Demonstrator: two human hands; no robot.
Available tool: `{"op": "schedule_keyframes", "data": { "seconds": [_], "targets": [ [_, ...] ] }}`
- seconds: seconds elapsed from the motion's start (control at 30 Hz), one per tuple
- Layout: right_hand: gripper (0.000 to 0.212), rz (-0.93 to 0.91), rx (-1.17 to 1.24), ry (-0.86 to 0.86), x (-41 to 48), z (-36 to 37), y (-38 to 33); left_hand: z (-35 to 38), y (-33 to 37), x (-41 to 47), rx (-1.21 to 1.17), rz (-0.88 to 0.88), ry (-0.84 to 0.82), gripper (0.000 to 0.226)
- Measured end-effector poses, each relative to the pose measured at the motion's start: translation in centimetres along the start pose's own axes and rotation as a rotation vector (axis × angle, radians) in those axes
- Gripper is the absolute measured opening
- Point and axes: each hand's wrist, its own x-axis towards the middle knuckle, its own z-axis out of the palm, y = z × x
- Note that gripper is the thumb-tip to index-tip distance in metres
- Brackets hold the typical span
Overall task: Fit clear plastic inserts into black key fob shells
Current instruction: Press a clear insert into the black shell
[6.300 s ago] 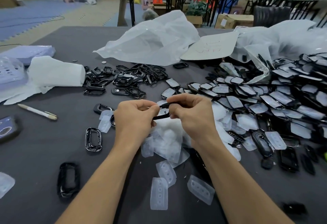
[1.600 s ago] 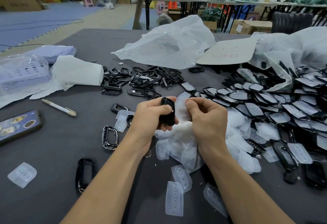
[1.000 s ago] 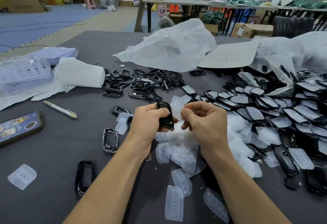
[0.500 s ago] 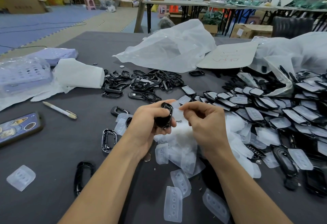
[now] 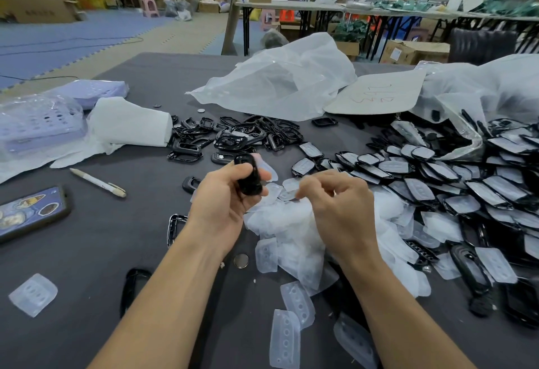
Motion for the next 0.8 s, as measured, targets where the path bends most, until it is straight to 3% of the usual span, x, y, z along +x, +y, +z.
{"op": "schedule_keyframes", "data": {
  "seconds": [0.17, 0.27, 0.4, 0.6, 0.67, 0.8],
  "targets": [
    [0.038, 0.018, 0.117, -0.12, -0.1, 0.0, -0.4, 0.5, 0.1, -0.6, 0.177, 0.041, -0.232, 0.019],
    [0.048, 0.132, 0.276, -0.197, 0.1, 0.1, -0.5, 0.8, 0.0, -0.9, 0.212, 0.036, -0.379, 0.016],
    [0.029, 0.282, 0.499, -0.288, 0.7, -0.5, -0.5, 0.8, -0.2, -1.0, 0.238, 0.063, -0.457, 0.014],
    [0.033, 0.428, 0.689, -0.154, 1.3, -1.1, 0.2, 0.7, -0.2, -0.8, 0.273, 0.06, -0.26, 0.026],
    [0.031, 0.43, 0.719, -0.1, 1.4, -1.1, 0.3, 0.7, -0.4, -0.6, 0.247, 0.061, -0.165, 0.034],
    [0.027, 0.345, 0.628, -0.044, 1.4, -0.9, 0.3, 0.5, -0.4, -0.4, 0.241, 0.058, -0.075, 0.029]
  ]
}}
